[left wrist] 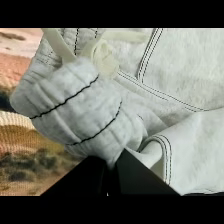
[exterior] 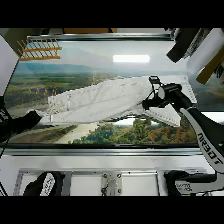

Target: Fold the clothes and pants, and hang the long-sleeved shirts on hangers.

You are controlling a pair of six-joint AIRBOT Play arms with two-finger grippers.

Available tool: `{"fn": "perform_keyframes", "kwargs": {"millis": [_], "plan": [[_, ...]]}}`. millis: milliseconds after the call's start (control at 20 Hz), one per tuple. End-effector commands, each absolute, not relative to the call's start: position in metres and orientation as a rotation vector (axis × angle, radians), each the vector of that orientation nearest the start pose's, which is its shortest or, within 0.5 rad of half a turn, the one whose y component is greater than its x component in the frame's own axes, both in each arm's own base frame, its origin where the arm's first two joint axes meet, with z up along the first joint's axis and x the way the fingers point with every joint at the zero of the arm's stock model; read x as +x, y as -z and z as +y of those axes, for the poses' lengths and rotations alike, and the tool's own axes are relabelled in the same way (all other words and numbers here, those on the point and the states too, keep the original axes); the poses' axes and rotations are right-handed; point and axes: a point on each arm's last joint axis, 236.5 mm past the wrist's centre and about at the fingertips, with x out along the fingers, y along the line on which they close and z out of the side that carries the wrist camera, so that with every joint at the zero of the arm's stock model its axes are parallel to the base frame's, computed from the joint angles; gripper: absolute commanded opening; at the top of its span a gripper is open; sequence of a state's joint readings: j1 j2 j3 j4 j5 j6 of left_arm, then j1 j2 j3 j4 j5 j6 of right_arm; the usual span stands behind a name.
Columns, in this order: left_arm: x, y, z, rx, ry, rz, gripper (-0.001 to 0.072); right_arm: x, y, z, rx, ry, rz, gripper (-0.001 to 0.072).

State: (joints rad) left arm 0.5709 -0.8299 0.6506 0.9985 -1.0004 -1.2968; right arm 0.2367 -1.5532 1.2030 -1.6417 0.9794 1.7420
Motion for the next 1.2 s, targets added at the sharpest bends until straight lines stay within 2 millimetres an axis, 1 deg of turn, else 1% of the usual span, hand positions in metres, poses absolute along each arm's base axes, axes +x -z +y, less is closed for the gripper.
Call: {"fn": "perform_keyframes", "kwargs": {"millis": [0,100,150,200,250,300,350,450,500,550,600,650,750,800,850,900,950,1000,1050,1150], "plan": [[0.298,-0.013,0.062,-0.606,-0.109,0.965,0.0023,0.419,0.098,0.087,-0.064,0.075,1.357,0.0582],[0.297,-0.013,0.062,-0.607,-0.108,0.968,0.0023,0.415,0.103,0.072,-0.102,0.14,1.379,0.0578],[0.297,-0.013,0.062,-0.607,-0.107,0.968,0.0023,0.415,0.102,0.067,-0.127,0.149,1.379,0.0454],[0.297,-0.013,0.062,-0.607,-0.108,0.968,0.0023,0.415,0.1,0.064,-0.146,0.147,1.378,0.0236],[0.297,-0.013,0.062,-0.607,-0.108,0.968,0.0023,0.416,0.096,0.062,-0.168,0.139,1.369,0.0098],[0.297,-0.013,0.061,-0.607,-0.107,0.969,0.0022,0.418,0.086,0.057,-0.191,0.148,1.35,0.0024],[0.297,-0.013,0.062,-0.606,-0.108,0.97,0.0023,0.423,0.069,0.045,-0.232,0.17,1.31,0.0023],[0.297,-0.013,0.061,-0.606,-0.107,0.971,0.0022,0.438,0.02,0.007,-0.331,0.229,1.193,0.0021],[0.297,-0.013,0.061,-0.606,-0.107,0.971,0.0022,0.444,-0.007,-0.02,-0.355,0.278,1.128,0.0021],[0.297,-0.013,0.061,-0.606,-0.107,0.971,0.0022,0.448,-0.029,-0.051,-0.35,0.341,1.077,0.0022],[0.297,-0.013,0.061,-0.606,-0.107,0.971,0.0022,0.45,-0.046,-0.086,-0.315,0.41,1.038,0.0021],[0.297,-0.013,0.061,-0.606,-0.107,0.971,0.0023,0.449,-0.056,-0.12,-0.254,0.482,1.012,0.0022],[0.297,-0.012,0.061,-0.607,-0.106,0.972,0.0023,0.439,-0.066,-0.189,-0.085,0.649,0.964,0.0024],[0.296,-0.012,0.061,-0.608,-0.104,0.974,0.0023,0.436,-0.067,-0.211,-0.006,0.695,0.939,0.003],[0.296,-0.012,0.06,-0.608,-0.104,0.975,0.0022,0.432,-0.066,-0.227,0.071,0.717,0.918,0.0079],[0.296,-0.012,0.06,-0.608,-0.104,0.975,0.0022,0.429,-0.064,-0.239,0.137,0.73,0.9,0.0321],[0.296,-0.012,0.06,-0.608,-0.104,0.975,0.0023,0.424,-0.061,-0.248,0.206,0.742,0.891,0.0612],[0.296,-0.012,0.06,-0.609,-0.103,0.976,0.0023,0.417,-0.056,-0.254,0.247,0.741,0.905,0.0653],[0.296,-0.012,0.06,-0.609,-0.102,0.977,0.0023,0.41,-0.05,-0.256,0.271,0.71,0.94,0.0653],[0.296,-0.012,0.06,-0.609,-0.103,0.977,0.0023,0.398,-0.036,-0.248,0.315,0.593,1.025,0.0653]]}}
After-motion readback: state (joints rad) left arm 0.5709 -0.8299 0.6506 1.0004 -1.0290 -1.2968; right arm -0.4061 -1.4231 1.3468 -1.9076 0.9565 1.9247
